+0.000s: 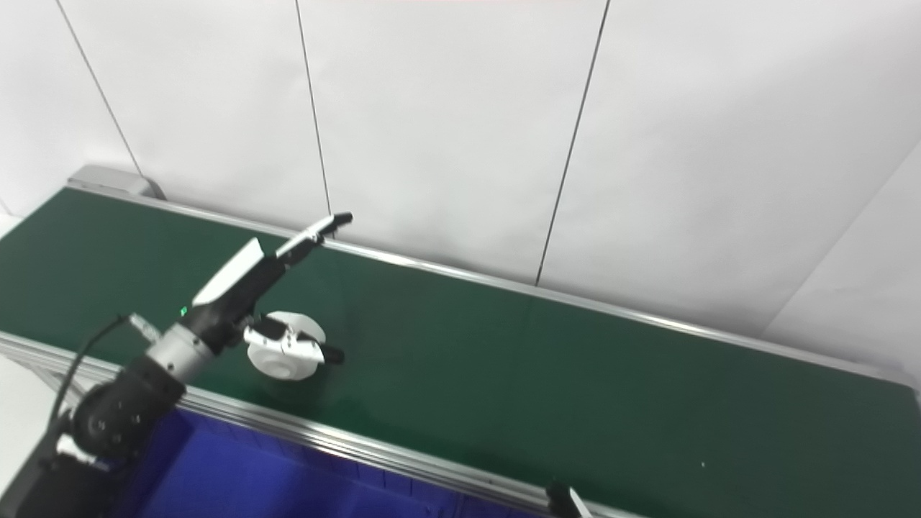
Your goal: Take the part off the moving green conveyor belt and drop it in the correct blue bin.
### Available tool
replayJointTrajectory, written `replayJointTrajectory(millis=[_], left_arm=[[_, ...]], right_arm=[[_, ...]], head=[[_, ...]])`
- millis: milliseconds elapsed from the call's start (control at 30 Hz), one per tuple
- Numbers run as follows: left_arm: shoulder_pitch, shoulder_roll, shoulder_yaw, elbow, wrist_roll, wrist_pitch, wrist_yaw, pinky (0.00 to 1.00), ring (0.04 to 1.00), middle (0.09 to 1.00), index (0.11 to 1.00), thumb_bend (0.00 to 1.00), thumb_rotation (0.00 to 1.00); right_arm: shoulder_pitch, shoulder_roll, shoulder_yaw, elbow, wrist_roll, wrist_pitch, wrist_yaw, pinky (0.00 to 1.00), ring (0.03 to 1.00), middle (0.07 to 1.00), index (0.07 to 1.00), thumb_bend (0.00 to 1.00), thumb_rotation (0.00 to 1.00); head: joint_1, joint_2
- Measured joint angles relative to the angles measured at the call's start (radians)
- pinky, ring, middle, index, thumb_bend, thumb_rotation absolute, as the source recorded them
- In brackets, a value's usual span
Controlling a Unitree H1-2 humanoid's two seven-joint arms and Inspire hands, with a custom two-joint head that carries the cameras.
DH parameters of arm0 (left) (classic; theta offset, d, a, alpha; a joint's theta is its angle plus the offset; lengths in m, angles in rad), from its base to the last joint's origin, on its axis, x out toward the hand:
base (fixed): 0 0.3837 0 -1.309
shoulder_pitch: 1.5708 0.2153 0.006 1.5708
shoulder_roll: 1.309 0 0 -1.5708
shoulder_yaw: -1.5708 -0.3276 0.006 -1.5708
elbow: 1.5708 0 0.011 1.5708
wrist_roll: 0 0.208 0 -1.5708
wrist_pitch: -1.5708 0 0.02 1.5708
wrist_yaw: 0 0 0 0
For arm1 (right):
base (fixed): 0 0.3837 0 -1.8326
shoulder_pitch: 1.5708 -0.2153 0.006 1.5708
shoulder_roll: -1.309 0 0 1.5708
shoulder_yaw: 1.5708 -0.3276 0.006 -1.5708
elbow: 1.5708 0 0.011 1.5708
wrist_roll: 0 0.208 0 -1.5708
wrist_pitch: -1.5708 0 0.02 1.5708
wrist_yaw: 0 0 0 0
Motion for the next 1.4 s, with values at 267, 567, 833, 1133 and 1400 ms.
replayJointTrajectory(millis=[267, 567, 833, 1133, 1400], left_arm=[[-0.006, 0.043, -0.037, 0.052, 0.087, 0.038, -0.045, 0.9, 0.975, 1.0, 0.967, 0.88, 0.15], [-0.008, 0.054, -0.089, 0.091, 0.167, 0.074, -0.085, 0.99, 1.0, 1.0, 0.956, 0.94, 0.11], [-0.018, 0.05, -0.112, 0.17, 0.214, 0.086, -0.078, 1.0, 0.997, 0.995, 0.926, 0.91, 0.01], [-0.017, -0.101, -0.12, 0.371, 0.233, -0.071, 0.154, 0.64, 0.738, 0.777, 0.746, 0.67, 0.0], [-0.049, -0.238, -0.125, 0.536, 0.23, -0.206, 0.338, 0.45, 0.464, 0.476, 0.532, 0.51, 0.0]], right_arm=[[-0.001, 0.004, 0.0, 0.0, 0.024, 0.0, 0.015, 0.87, 0.898, 0.909, 0.928, 0.84, 0.5], [-0.004, 0.005, -0.002, 0.002, 0.028, -0.001, 0.016, 0.88, 0.896, 0.905, 0.934, 0.83, 0.49], [-0.004, 0.006, -0.005, 0.005, 0.032, -0.002, 0.015, 0.89, 0.892, 0.898, 0.928, 0.82, 0.48], [-0.002, 0.012, -0.01, 0.005, 0.037, -0.002, 0.014, 0.89, 0.894, 0.897, 0.928, 0.8, 0.47], [0.003, 0.019, -0.013, -0.002, 0.038, -0.002, 0.014, 0.88, 0.885, 0.887, 0.92, 0.8, 0.49]], head=[[0.024, 0.008], [0.038, 0.0], [0.041, 0.002], [0.046, 0.009], [0.045, 0.017]])
